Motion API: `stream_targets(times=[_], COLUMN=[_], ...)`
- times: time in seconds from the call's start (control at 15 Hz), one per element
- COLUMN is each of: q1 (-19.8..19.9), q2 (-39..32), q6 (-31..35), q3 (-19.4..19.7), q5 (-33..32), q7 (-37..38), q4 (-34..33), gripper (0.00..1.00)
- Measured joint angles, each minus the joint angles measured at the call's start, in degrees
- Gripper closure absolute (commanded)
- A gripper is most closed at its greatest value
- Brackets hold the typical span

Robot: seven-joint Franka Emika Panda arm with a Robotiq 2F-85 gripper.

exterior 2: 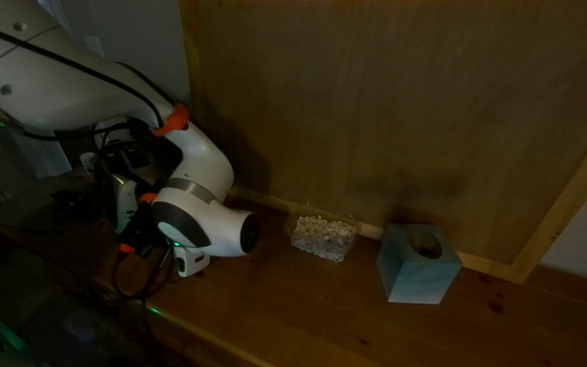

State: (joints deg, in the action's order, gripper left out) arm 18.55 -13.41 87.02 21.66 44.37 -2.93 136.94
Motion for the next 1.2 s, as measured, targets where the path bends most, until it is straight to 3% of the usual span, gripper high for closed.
stream_targets(times=[1.2], q1=[0.23], q2=[-0.73], q6=[0.33], q3=[0.0], q5=[0.86], q7=[1.09], q4=[-0.07], gripper=[1.0])
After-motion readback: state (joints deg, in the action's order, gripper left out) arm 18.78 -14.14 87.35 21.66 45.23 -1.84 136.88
